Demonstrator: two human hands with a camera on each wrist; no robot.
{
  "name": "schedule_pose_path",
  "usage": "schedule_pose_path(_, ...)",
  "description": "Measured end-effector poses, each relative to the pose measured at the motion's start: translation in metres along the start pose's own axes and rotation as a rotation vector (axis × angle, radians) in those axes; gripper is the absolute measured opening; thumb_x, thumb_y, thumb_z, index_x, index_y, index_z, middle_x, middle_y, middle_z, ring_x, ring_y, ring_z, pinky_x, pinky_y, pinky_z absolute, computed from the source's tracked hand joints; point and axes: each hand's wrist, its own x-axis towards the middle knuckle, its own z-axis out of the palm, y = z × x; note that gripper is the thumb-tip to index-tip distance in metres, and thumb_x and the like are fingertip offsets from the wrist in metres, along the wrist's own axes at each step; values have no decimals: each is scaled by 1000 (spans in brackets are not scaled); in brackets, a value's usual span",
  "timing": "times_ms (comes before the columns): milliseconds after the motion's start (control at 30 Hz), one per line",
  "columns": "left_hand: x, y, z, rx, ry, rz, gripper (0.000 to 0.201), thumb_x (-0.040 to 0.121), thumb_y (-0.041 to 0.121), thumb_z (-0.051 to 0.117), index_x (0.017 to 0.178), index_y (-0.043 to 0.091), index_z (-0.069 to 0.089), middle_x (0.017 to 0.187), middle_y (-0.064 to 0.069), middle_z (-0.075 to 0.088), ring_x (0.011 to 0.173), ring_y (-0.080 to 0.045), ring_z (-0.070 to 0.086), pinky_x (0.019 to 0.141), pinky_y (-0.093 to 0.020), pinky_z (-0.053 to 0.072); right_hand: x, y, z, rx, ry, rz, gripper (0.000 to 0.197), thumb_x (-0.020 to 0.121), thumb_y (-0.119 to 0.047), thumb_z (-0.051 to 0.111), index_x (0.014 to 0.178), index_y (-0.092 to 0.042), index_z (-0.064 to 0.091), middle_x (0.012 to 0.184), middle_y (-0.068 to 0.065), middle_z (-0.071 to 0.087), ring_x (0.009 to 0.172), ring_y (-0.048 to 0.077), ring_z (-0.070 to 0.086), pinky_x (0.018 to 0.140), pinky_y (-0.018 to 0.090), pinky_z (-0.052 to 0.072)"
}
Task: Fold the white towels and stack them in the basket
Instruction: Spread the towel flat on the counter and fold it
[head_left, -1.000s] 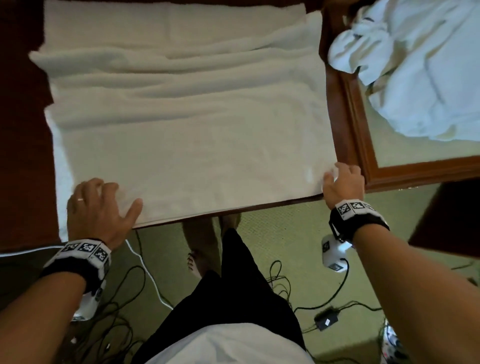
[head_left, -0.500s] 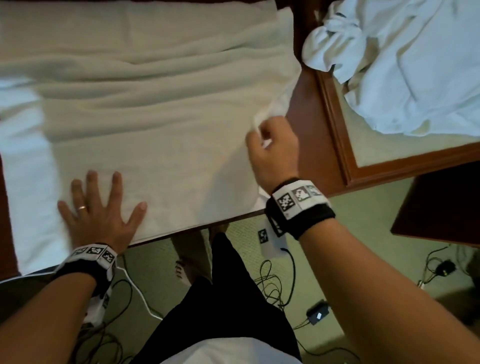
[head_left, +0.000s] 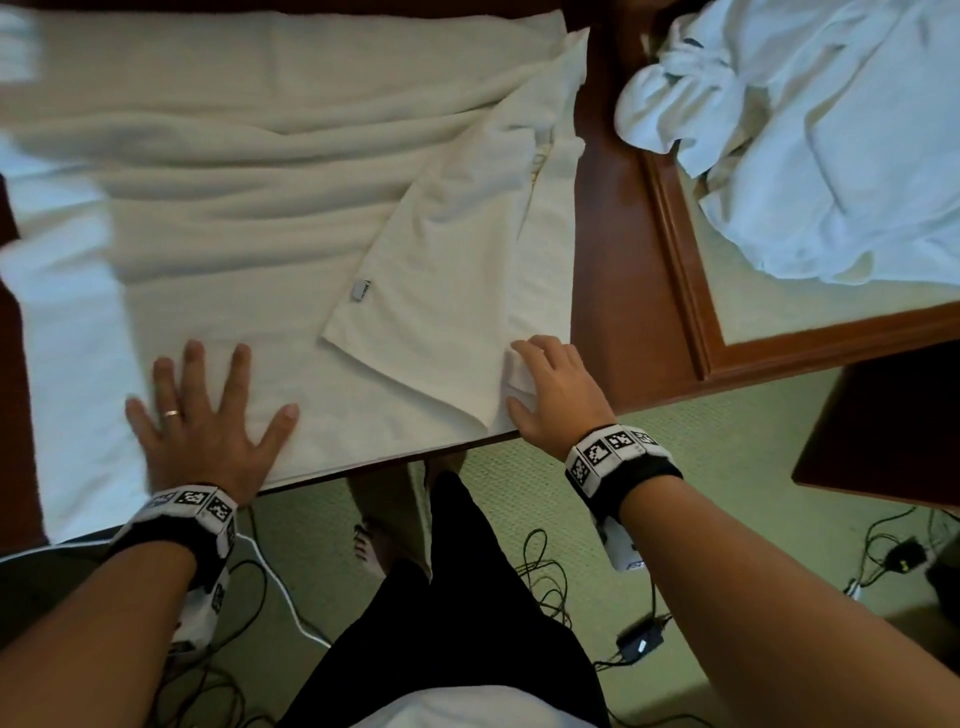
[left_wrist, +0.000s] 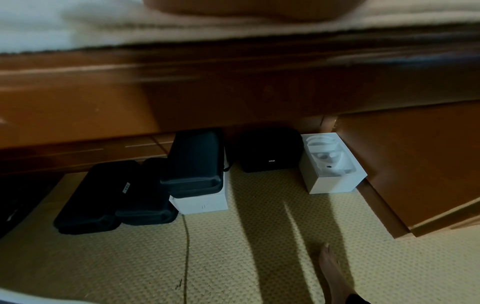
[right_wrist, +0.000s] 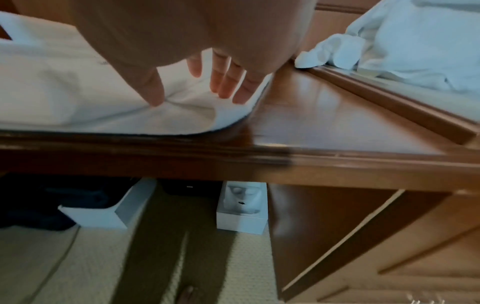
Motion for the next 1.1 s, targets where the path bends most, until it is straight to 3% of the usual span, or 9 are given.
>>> schedule_pose_path(167, 2, -8, -3, -1, -36, -9, 91, 83, 84, 18, 158, 34, 18, 168, -7, 5, 152, -36, 4, 117, -64, 8, -11, 21, -7, -37, 115, 96, 6, 78, 1, 66, 81, -2, 62, 92, 14, 58, 81, 34, 55, 57, 41, 53)
schedule_pose_path(333, 0, -7, -3, 6, -30, -20, 92, 82, 84, 18, 158, 33, 19, 168, -7, 5, 152, -37, 5, 117, -64, 8, -47, 46, -27, 392, 335, 1052, 15, 88, -23, 56, 86, -9, 63, 88, 10, 56, 86, 34, 51, 71, 32, 33)
schedule_pose_path(400, 0, -7, -1, 8, -34, -24, 92, 81, 85, 17, 159, 34, 18, 168, -6, 4, 153, -36, 4, 117, -63, 7, -62, 54, -28, 435, 294, 1235, 20, 88, -20, 54, 96, -7, 67, 100, 21, 62, 86, 35, 47, 73, 33, 33)
schedule_pose_path(533, 0, -7, -2, -3, -39, -14, 95, 80, 87, 15, 159, 34, 15, 168, -6, 2, 153, -35, 2, 118, -63, 6, -54, 53, -16, 236, 460, 887, 27, 86, -21, 55, 110, -11, 61, 125, 16, 53, 104, 35, 48, 87, 42, 40)
schedule_pose_path(633, -5, -9, -4, 28, -63, -41, 97, 78, 91, 15, 158, 38, 10, 168, -6, 0, 153, -36, 1, 117, -66, 4, -36, 48, -7, -32, 228, 486, 51, 92, -32, 55, 142, -19, 49, 152, 11, 37, 136, 32, 35, 103, 48, 38)
schedule_pose_path(767, -15, -18, -3, 76, -99, -43, 98, 77, 93, 11, 159, 39, 4, 168, -7, -5, 153, -38, -1, 115, -68, 8, -45, 68, 1, -92, -14, 541, 61, 99, -40, 40, 150, -8, 33, 161, 17, 21, 150, 29, 18, 119, 44, 25)
schedule_pose_path(867, -15, -18, -3, 72, -83, -42, 97, 78, 92, 16, 159, 38, 11, 168, -7, 0, 152, -38, 2, 115, -67, 8, -39, 56, -4, -172, -14, 553, 54, 87, -36, 28, 117, -2, 57, 139, 20, 47, 129, 36, 40, 102, 45, 39)
schedule_pose_path(933, -15, -17, -1, 65, -67, -44, 98, 77, 93, 14, 159, 38, 11, 169, -6, -2, 153, -35, -3, 117, -62, 1, -18, 36, -13, -202, 105, 501, 43, 87, -32, 41, 110, -4, 63, 130, 16, 53, 116, 37, 46, 89, 46, 43)
schedule_pose_path(1100, -14, -16, 1, 66, -54, -40, 99, 77, 92, 16, 159, 38, 10, 169, -4, -3, 153, -35, -2, 117, -65, 4, 49, -68, -2, -85, 242, -56, 31, 83, -25, 61, 105, -4, 66, 107, 17, 59, 90, 38, 57, 70, 45, 51)
